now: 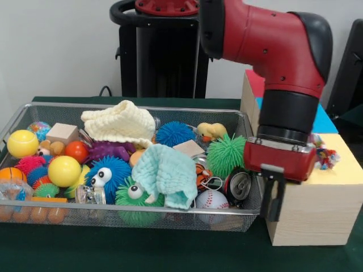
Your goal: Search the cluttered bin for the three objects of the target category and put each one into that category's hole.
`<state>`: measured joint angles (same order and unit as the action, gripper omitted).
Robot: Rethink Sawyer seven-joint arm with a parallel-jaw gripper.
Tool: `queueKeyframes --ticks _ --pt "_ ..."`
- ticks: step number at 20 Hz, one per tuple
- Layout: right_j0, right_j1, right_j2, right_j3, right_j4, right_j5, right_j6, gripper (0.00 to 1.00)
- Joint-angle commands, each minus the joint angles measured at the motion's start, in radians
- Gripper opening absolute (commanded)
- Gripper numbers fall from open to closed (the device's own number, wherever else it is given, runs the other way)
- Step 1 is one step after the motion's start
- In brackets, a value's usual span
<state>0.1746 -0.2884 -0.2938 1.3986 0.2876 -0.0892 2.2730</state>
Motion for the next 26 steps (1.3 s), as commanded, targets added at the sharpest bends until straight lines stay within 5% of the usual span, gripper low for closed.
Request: queueKeyframes --ticks 1,7,16,26 --pt "-0.028 0.027 0.172 0.147 -0.133 0.091 0.029 0.0" --pt "0.025 -0.094 0.106 0.136 -0.109 0.216 0.048 0.0" --pt "0.084 -0.205 -0.054 -0.018 -0.121 0.561 -0.005 0.0" --pt "0.082 -0.226 -0.07 -0.074 -0.161 0.637 0.012 0.0"
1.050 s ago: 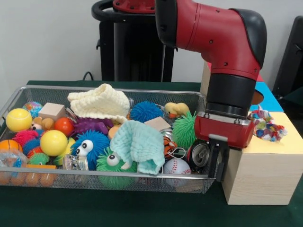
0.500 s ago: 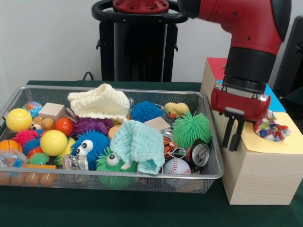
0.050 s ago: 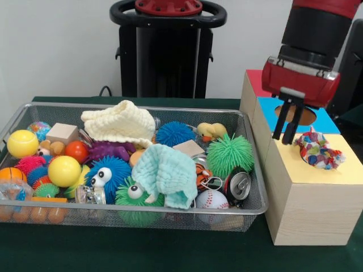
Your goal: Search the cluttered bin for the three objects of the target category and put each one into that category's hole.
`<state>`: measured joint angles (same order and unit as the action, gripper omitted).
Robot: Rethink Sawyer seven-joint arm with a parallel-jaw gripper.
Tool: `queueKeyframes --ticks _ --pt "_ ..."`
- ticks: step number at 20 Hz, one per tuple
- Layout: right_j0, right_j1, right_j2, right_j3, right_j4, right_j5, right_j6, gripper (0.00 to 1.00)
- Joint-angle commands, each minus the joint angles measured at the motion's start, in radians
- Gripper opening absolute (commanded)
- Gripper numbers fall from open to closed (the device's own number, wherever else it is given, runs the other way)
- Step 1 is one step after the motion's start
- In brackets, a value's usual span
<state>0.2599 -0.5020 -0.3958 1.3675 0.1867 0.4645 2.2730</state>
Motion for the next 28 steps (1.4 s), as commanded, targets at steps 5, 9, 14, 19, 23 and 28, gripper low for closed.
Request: queueKeyframes --ticks 5,9,14,19,23,28 --pt "-0.005 -0.005 0.077 0.008 -0.043 0.037 0.064 0.0" --pt "-0.012 0.015 0.123 0.04 -0.002 0.019 0.11 0.0" --pt "-0.031 0.028 0.184 0.093 0.019 0.021 0.105 0.0" --pt "-0.038 0.034 0.219 0.121 0.062 0.071 0.142 0.0" --pt "-0.035 0.03 0.229 0.126 0.093 0.109 0.162 0.0" --pt "-0.034 0.041 0.236 0.132 0.118 0.117 0.167 0.0"
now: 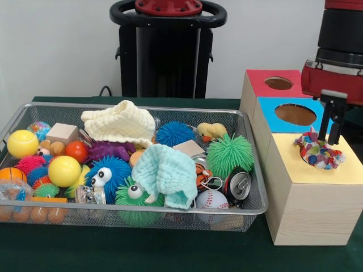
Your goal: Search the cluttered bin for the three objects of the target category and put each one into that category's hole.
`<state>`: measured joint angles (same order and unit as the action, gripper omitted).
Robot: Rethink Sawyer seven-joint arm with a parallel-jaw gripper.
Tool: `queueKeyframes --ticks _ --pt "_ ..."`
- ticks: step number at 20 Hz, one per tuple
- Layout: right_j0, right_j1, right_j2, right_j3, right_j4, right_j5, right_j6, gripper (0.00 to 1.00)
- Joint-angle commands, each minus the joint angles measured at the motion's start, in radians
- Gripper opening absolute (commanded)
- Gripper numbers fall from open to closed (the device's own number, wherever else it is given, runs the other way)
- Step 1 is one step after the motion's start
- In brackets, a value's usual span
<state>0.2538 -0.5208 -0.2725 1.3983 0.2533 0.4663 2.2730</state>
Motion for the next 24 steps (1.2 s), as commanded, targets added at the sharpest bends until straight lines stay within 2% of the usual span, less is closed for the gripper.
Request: queueKeyframes --ticks 1,18,24 --pt "-0.024 0.064 0.106 0.099 0.048 0.119 0.167 0.0" --pt "-0.019 0.086 0.072 0.08 0.016 0.087 0.141 0.0" --pt "-0.012 0.13 0.049 0.056 -0.008 0.083 0.132 0.0"
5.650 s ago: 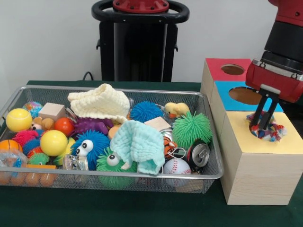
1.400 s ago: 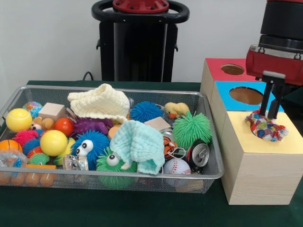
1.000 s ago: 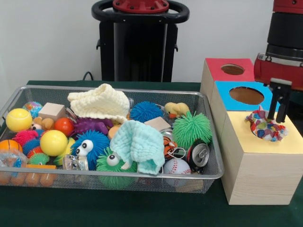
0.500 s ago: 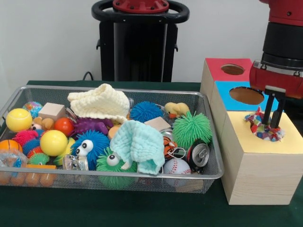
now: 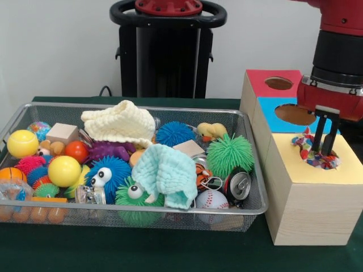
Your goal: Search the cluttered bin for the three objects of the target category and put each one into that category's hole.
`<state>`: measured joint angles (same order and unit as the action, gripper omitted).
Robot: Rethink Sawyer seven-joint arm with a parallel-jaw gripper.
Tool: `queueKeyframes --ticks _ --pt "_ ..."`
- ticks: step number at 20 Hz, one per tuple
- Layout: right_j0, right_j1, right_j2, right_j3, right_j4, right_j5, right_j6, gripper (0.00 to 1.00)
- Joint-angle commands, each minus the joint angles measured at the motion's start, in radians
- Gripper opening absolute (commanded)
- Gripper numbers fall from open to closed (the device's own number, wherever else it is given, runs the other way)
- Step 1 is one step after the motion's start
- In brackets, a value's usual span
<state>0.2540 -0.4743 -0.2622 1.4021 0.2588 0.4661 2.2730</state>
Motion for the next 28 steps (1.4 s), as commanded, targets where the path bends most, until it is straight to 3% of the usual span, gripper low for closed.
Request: queueKeyframes --ticks 1,7,13,28 --pt "-0.013 0.101 0.035 0.049 -0.018 0.059 0.133 0.0" --pt "-0.029 0.214 0.05 0.023 -0.042 -0.131 0.12 0.0" --pt "-0.038 0.281 0.076 0.015 -0.052 -0.335 0.12 0.0" --pt "0.002 0.302 0.021 0.005 -0.025 -0.364 0.117 0.0"
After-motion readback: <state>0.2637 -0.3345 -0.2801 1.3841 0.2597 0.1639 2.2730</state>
